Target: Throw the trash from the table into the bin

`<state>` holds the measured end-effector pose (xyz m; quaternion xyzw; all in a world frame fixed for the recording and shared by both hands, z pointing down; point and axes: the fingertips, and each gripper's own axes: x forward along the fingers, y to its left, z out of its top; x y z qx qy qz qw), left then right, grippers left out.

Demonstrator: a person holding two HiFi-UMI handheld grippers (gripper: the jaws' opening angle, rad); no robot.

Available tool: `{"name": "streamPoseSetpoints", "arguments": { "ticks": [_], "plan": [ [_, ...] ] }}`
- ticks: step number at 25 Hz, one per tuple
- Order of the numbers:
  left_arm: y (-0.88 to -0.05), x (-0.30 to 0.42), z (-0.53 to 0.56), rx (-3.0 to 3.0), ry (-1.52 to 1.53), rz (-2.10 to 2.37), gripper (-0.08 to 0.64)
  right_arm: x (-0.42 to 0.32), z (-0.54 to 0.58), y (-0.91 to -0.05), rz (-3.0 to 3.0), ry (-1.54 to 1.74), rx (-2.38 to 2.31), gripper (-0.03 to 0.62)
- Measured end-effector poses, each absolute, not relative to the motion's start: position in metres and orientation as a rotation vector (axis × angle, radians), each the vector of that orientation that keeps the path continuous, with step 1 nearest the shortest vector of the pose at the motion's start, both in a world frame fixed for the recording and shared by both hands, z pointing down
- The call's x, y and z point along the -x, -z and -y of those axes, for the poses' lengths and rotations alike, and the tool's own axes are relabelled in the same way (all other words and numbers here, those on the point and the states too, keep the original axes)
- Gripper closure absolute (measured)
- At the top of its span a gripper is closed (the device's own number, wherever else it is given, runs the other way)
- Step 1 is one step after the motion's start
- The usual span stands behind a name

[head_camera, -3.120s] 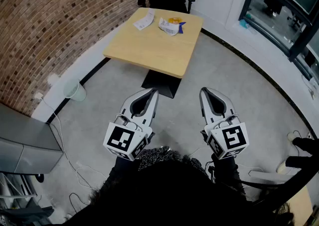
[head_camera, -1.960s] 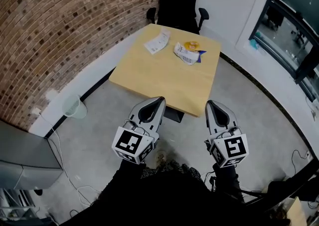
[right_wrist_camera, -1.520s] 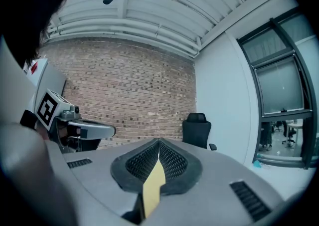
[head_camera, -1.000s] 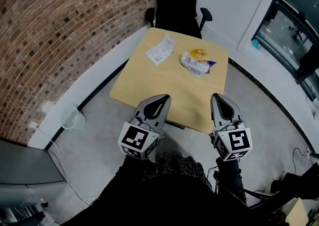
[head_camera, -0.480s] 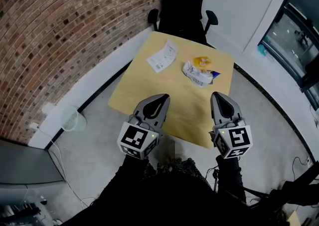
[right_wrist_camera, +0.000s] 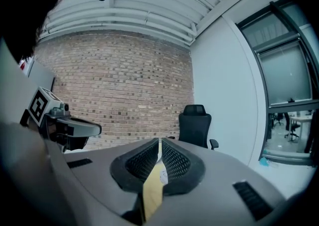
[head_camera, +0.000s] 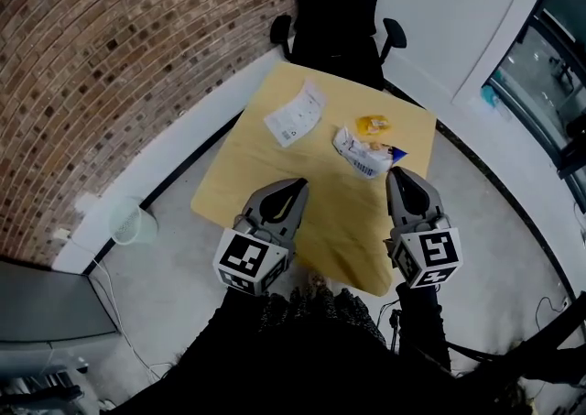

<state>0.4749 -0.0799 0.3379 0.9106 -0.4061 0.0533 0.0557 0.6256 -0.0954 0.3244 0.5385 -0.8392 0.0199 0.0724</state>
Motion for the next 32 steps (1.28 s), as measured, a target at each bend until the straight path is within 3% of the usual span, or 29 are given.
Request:
{"name": "streamPoseSetpoints", "arguments": {
  "ticks": [6, 8, 17, 20, 32],
  "plan": [
    [-0.35, -0.475, 0.093, -2.737, -0.179, 1.237, 0.552, -0.623, 0.114, -0.346, 2.496, -0.082, -1.584, 0.569],
    [-0.352, -0.475, 0.097, -2.726, -0.177, 1.237, 0.552, -0.622, 0.121, -0.356, 2.486, -0.098, -1.556, 0.486],
    [-0.361, -0.484, 0.101, -2.709, -0.175, 1.213, 0.552, -0.625, 0.148, -0.398, 2.407, -0.137, -1.408, 0.3],
    [-0.364, -0.488, 0.099, -2.712, -0.189, 1.201, 0.552, -0.626, 0.159, -0.411, 2.352, -0.119, -1.342, 0.272],
    [-0.37, -0.492, 0.099, -2.69, -0.203, 1.194, 0.552, -0.63, 0.191, -0.479, 2.22, -0.225, -1.186, 0.27]
  ]
}}
